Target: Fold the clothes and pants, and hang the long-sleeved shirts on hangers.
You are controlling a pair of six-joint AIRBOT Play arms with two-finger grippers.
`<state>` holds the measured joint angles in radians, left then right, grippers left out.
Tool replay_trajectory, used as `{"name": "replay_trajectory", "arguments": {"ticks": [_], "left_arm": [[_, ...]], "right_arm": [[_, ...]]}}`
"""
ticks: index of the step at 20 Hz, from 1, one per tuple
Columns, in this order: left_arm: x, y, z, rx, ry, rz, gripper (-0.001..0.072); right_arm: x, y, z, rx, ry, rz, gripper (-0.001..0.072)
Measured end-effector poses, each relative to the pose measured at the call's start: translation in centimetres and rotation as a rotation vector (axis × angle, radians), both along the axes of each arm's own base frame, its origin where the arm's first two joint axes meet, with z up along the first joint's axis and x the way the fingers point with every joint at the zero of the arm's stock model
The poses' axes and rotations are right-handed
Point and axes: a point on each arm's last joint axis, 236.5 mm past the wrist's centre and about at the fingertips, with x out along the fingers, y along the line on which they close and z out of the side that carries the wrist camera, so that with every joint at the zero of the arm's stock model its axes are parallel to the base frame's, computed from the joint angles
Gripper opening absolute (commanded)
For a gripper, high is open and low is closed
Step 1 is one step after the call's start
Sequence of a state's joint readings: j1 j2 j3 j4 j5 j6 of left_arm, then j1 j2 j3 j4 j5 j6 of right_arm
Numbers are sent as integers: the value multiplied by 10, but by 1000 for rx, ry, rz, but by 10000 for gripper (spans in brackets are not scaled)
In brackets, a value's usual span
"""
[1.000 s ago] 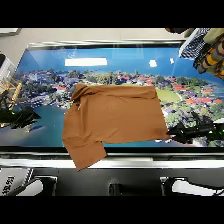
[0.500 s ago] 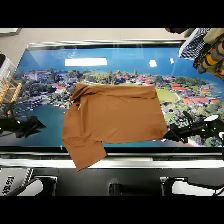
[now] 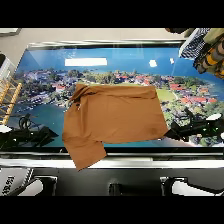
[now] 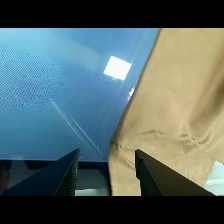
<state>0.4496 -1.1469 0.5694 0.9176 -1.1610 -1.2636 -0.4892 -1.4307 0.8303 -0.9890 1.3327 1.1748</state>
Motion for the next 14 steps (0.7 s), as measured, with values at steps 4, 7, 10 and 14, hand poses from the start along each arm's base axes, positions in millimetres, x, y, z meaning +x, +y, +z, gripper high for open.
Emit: {"name": "replay_trajectory", "arguments": {"ticks": [4, 7, 10, 14], "left_arm": [[1, -11, -2, -8, -23, -32, 411], [2, -22, -8, -10, -24, -66, 411], [3, -32, -15, -24, -9, -84, 404], [7, -44, -23, -41, -1, -89, 20]], "right_arm": [[1, 1, 2, 3, -7, -4, 33], [2, 2, 3, 7, -9, -4, 33], [1, 3, 4, 14, -6, -2, 33], [0, 5, 5, 24, -2, 0, 32]]}}
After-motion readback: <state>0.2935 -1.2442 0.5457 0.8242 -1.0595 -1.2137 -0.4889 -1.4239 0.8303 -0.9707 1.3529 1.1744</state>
